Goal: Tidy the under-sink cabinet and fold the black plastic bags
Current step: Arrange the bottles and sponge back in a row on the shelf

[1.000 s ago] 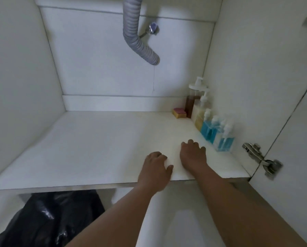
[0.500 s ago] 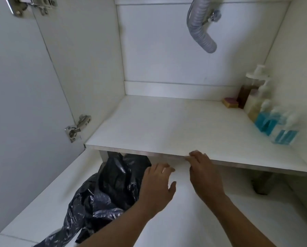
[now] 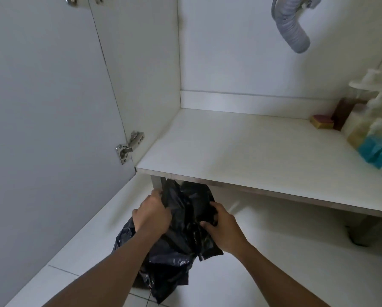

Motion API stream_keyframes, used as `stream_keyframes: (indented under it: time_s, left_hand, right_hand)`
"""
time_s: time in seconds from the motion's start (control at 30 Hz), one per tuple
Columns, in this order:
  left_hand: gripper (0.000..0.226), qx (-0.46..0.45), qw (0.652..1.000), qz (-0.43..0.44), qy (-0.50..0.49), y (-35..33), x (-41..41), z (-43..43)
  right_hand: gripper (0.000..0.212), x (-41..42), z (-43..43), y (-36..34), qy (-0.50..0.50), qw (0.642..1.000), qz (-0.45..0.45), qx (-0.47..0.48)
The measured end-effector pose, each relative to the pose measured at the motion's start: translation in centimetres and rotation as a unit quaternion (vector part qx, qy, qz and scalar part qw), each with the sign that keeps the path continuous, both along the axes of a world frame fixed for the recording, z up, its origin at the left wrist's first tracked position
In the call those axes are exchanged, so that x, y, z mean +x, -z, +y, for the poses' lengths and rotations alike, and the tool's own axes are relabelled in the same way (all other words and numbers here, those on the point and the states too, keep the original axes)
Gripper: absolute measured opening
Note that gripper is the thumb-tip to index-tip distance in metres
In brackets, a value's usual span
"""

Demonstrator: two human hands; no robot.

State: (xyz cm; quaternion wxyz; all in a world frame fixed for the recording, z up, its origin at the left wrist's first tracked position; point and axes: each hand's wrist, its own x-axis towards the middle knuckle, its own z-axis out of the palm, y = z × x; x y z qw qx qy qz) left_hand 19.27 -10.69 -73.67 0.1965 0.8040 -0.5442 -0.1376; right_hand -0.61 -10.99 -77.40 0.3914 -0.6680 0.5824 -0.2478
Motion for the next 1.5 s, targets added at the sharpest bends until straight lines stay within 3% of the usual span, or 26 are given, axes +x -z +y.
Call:
stream_keyframes:
  time_s: [0.1, 0.17, 0.27, 0.37, 0.47, 0.63, 0.7, 0.83, 0.97, 1.07, 1.2, 1.27, 1.37, 1.43, 1.5]
  left_hand:
    - [0.02, -0.02, 1.0, -0.024, 0.004, -0.5, 0.5, -0.1]
    - [0.026, -0.066, 0.997, -0.023, 0.007, -1.1, 0.5, -0.1]
    - [0.037, -0.128, 0.987, -0.101, 0.018, -1.9, 0.5, -0.2]
    - [0.04, -0.133, 0.976, -0.169, 0.023, -3.7, 0.5, -0.4]
    - [0.045, -0.028, 0.961, -0.268, 0.055, -6.4, -0.2, -0.5]
    - [0.02, 0.024, 0.937, -0.343, 0.06, -10.2, -0.8, -0.8]
    - [0.023, -0.005, 0.948, -0.317, 0.043, -10.7, -0.4, -1.4]
    - [0.028, -0.102, 0.986, -0.129, 0.015, -12.2, 0.2, -1.8]
    - [0.027, -0.116, 0.991, -0.071, -0.001, -13.6, 1.3, -2.7]
    - [0.039, -0.102, 0.995, -0.018, 0.001, -14.3, 2.4, -3.4]
    - [0.069, -0.025, 0.98, -0.18, 0.079, -14.2, 2.2, -2.4]
    - [0.066, -0.053, 0.973, -0.16, 0.155, -14.4, 1.4, -1.5]
    - [0.041, -0.117, 0.965, -0.037, 0.231, -15.3, -0.4, 0.5]
    - [0.06, -0.096, 0.97, 0.019, 0.222, -16.2, -1.6, 1.4]
    - [0.075, -0.009, 0.977, -0.03, 0.209, -16.2, -2.1, 1.4]
  right_hand:
    - [0.043, 0.0, -0.3, 0.3, 0.005, 1.0, -0.01, 0.002]
    - [0.025, -0.1, -0.3, 0.0, 0.033, 0.996, -0.085, 0.022]
    - [0.006, -0.6, -0.3, -1.6, 0.06, 0.975, -0.203, 0.072]
    - [0.008, -1.1, -0.1, -3.0, 0.037, 0.971, -0.226, 0.075]
    - [0.017, -1.2, 0.3, -3.6, 0.014, 0.981, -0.187, 0.039]
    - [0.027, -0.9, 0.2, -4.4, 0.008, 0.992, -0.108, -0.068]
    - [0.027, -0.8, 0.2, -4.9, 0.057, 0.984, -0.147, -0.088]
    - [0.012, -1.0, 0.1, -7.2, 0.141, 0.923, -0.359, -0.015]
    - [0.026, -1.0, 0.0, -9.1, 0.06, 0.896, -0.431, 0.089]
    - [0.032, -1.0, 0.0, -10.9, 0.001, 0.849, -0.511, 0.132]
    - [0.031, -0.5, -0.3, -12.8, -0.013, 0.857, -0.504, 0.104]
    - [0.031, 0.0, -0.3, -13.6, -0.013, 0.863, -0.498, 0.088]
    - [0.028, 0.8, 0.0, -15.0, -0.031, 0.901, -0.425, 0.081]
    - [0.036, 1.0, 0.0, -15.9, -0.053, 0.887, -0.445, 0.114]
    - [0.051, 0.6, -0.4, -16.6, -0.06, 0.857, -0.496, 0.124]
